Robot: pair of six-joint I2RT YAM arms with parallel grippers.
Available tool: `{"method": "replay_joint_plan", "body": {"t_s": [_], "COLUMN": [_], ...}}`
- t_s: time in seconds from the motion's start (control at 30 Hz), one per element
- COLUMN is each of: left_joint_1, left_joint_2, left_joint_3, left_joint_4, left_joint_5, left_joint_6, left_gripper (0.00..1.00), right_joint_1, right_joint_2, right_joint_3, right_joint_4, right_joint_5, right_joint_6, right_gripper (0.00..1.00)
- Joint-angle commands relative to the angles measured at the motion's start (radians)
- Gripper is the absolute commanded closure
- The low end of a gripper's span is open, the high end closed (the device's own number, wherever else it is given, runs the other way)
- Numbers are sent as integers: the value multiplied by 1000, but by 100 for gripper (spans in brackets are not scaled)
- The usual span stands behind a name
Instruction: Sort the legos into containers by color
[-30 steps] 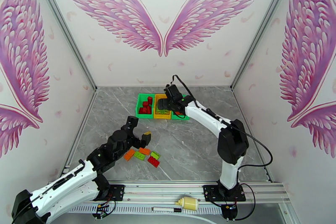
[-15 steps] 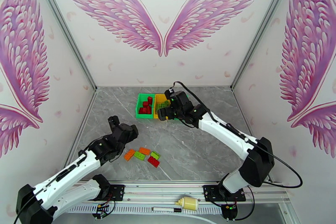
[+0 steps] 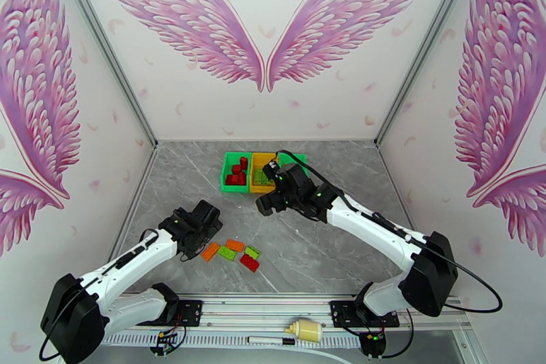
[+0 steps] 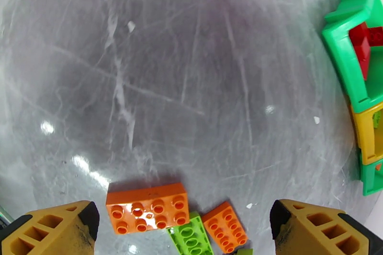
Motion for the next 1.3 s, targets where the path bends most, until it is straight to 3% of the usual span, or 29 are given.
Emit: {"method": "replay_joint_plan", "body": {"t_s": [0.0, 0.2, 0.33, 0.7, 1.03, 1.27], "left_joint_1": [12, 33, 56, 90, 76, 63], "left_joint_2": [35, 93, 132, 223, 276, 274], "left_joint_3": [-16, -36, -51, -36, 6, 103], "left_joint_4": [-39, 10, 36, 81, 63, -23], "left_joint_5": [66, 126, 173, 251, 265, 243], "left_joint_6": [-61, -24, 3, 79, 98, 124], "left_gripper": [1, 2, 9, 18, 37, 38], "right_joint_1": [2, 2, 2, 2, 2, -4], "right_joint_2": [-42, -42, -48, -29, -19, -63], "right_joint_3": [-19, -38, -51, -37, -34, -71], "right_joint_4": [40, 67, 77, 74, 76, 106], "right_joint_5": [-3, 7, 9, 24, 27, 15], "right_joint_6": [-19, -7, 22, 29, 23, 87], "right_gripper": [3, 3, 3, 3, 3, 2]}}
